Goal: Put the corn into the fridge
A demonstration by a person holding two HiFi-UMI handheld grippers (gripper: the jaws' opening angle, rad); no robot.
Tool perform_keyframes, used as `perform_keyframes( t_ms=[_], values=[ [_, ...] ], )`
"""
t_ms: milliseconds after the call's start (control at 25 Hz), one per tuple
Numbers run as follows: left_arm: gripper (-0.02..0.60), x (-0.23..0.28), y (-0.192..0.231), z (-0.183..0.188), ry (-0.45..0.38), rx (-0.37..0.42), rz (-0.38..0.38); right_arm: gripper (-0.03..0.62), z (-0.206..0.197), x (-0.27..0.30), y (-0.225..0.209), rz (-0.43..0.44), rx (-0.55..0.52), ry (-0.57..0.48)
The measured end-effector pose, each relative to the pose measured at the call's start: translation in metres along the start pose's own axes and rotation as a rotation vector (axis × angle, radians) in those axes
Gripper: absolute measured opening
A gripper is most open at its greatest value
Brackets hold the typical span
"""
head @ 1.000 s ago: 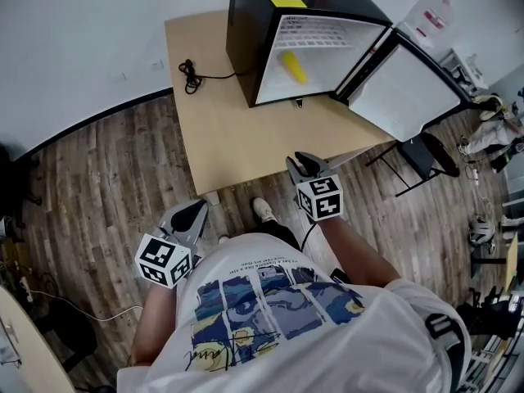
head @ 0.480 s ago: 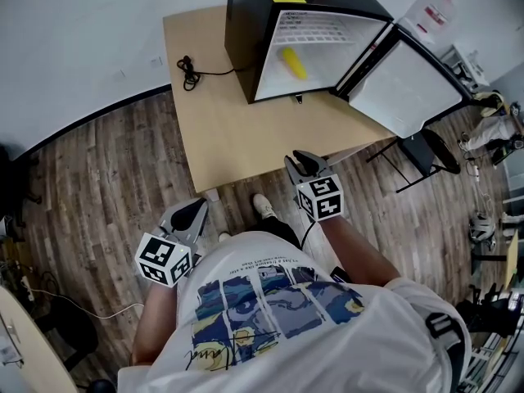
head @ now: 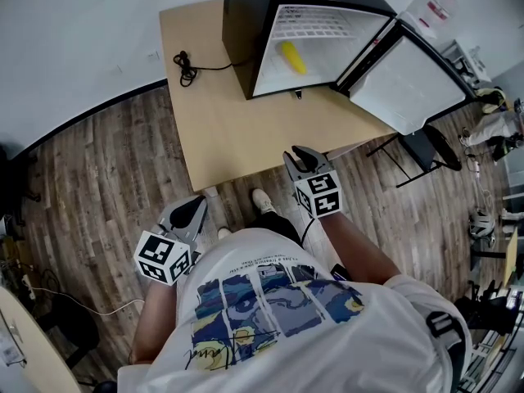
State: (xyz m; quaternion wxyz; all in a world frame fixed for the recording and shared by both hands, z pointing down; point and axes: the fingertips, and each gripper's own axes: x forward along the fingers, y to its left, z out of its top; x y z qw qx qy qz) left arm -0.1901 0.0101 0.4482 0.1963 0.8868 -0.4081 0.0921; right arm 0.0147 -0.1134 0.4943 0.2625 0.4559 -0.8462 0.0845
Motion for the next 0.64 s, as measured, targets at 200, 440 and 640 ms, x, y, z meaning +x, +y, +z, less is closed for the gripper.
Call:
perform_keyframes(
  t_ms=[200,440,640],
  values=[
    [0.009,0.011,0.001,0.004,0.009,-0.003,-0.002,0.086,0.000,0.005,-0.012,-0.009,-0.003,0.003],
    [0.011,0.028,0.004,0.009,0.023,-0.003,-0.004,0.086,0.001,0.013,-0.028,-0.010,-0.006,0.004],
    [0.011,0.051,0.006,0.017,0.030,-0.002,-0.005,0.086,0.001,0.022,-0.047,-0.004,-0.009,0.007]
  ],
)
